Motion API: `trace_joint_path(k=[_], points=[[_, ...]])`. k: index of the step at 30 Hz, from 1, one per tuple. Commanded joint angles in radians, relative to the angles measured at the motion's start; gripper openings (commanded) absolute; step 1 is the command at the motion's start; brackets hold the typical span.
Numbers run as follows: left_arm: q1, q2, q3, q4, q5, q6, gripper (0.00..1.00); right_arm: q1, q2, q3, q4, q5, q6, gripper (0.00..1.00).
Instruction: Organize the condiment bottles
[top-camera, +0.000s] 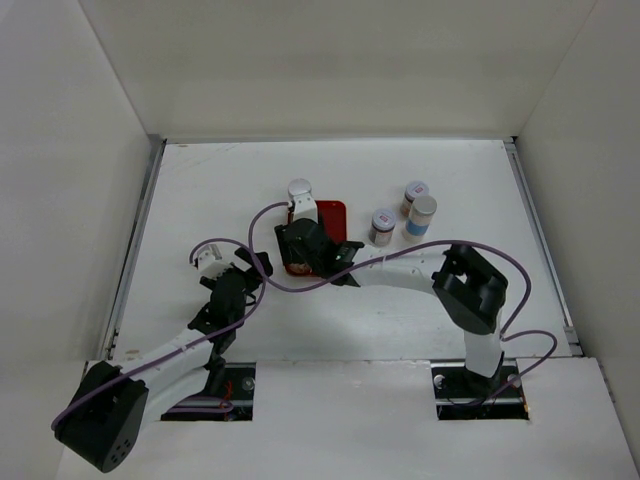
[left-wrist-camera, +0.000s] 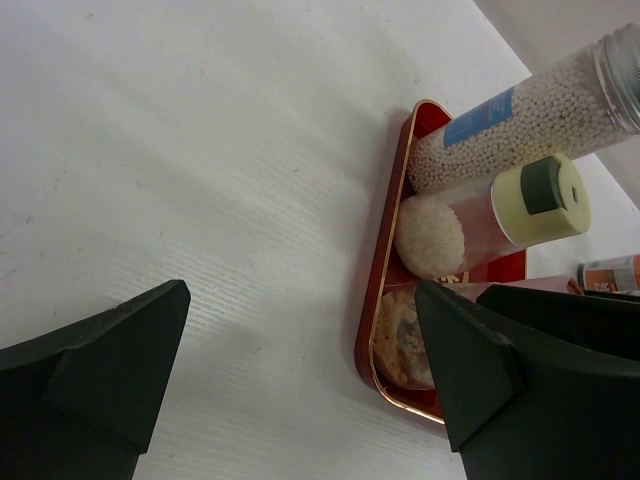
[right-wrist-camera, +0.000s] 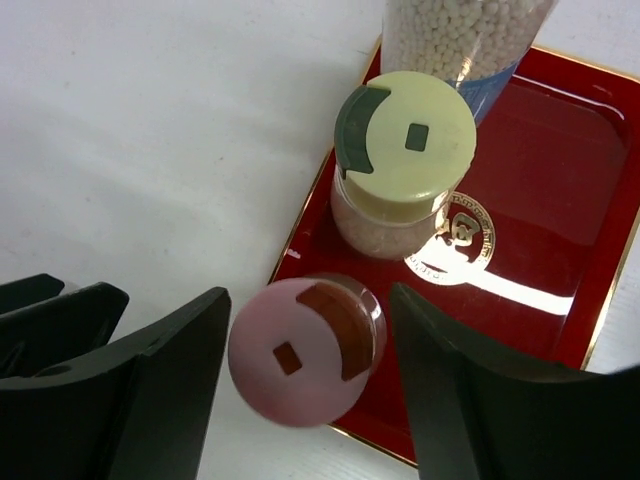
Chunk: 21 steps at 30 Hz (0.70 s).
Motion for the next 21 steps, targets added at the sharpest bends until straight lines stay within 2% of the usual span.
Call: trace_joint_path(k=[1, 3, 8, 13, 16, 21], points=[[0.003, -0.004, -0.008, 0.048, 0.0, -0.007, 1.0, 0.0, -0.048, 0.013, 0.056, 0.011, 0.0, 0.77], [0.006, 0.008, -0.006, 0.048, -0.001, -0.007, 1.0, 0.0, -0.094, -0.007, 0.05, 0.012, -0.003, 0.82], [0.006, 0.0, -0.004, 0.048, 0.0, -0.009, 1.0, -0.016, -0.27, -0.132, 0.053, 0.031, 0.002, 0.87], [0.008, 0.009, -0.001, 0.048, 0.002, -0.009, 1.0, -0.129, -0.428, -0.298, 0.049, 0.084, 0.026, 0.89], [0.009, 0.016, 0.0, 0.048, 0.003, -0.009, 1.0, -0.21, -0.467, -0.367, 0.03, 0.126, 0.051, 0.92], [0.016, 0.02, 0.002, 0.048, 0.003, -0.009, 1.0, -0.324, -0.447, -0.392, 0.012, 0.124, 0.048, 0.96]])
